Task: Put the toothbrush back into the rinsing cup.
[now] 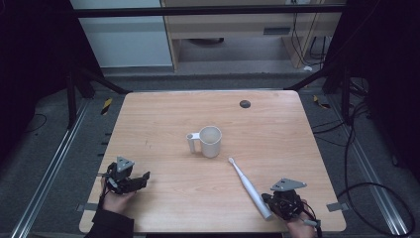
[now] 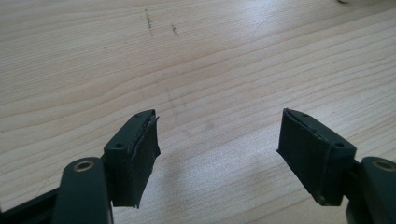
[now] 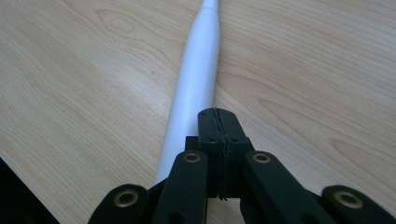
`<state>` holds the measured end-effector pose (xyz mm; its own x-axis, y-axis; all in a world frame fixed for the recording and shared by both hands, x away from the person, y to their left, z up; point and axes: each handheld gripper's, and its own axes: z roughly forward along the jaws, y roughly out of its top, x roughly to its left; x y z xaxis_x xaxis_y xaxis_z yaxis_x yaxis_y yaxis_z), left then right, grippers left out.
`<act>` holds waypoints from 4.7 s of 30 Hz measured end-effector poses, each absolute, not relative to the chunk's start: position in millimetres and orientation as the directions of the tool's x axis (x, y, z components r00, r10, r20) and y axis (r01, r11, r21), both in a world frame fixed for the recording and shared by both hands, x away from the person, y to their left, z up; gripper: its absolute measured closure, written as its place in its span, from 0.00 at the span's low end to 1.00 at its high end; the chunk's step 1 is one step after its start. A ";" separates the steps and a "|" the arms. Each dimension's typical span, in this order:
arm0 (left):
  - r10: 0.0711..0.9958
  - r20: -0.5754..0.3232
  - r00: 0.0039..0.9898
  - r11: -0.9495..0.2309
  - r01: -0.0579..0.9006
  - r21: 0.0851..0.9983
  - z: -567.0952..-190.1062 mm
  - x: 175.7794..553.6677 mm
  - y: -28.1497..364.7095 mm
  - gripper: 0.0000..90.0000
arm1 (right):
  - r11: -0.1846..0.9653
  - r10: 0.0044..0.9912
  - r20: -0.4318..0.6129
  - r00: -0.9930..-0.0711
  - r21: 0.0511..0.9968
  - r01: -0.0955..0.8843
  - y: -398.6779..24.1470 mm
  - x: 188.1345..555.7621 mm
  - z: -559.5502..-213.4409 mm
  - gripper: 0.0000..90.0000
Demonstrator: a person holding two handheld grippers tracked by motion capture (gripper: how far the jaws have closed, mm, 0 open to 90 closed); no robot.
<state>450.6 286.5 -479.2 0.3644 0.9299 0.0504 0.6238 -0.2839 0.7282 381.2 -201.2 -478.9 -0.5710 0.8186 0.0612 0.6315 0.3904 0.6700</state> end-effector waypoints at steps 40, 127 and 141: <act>0.925 0.058 0.376 -0.298 0.622 0.724 -480.1 453.7 286.4 0.30 | 0.341 0.874 0.089 -0.477 0.585 0.735 -169.9 452.6 -424.3 0.51; 0.920 0.061 0.386 -0.311 0.630 0.712 -481.8 455.4 282.6 0.30 | 0.452 0.846 0.086 -0.526 0.407 0.794 -142.5 459.9 -446.4 0.75; 0.921 0.060 0.384 -0.308 0.628 0.715 -481.4 455.2 282.8 0.30 | 0.255 0.863 0.137 -0.487 0.714 0.652 -168.9 455.3 -402.4 0.74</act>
<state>455.2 282.8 -481.4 0.3838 0.9214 0.0604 0.6279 -0.3084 0.7146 455.3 -168.9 -402.4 -0.4867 0.8628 0.1368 0.6525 0.2549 0.7137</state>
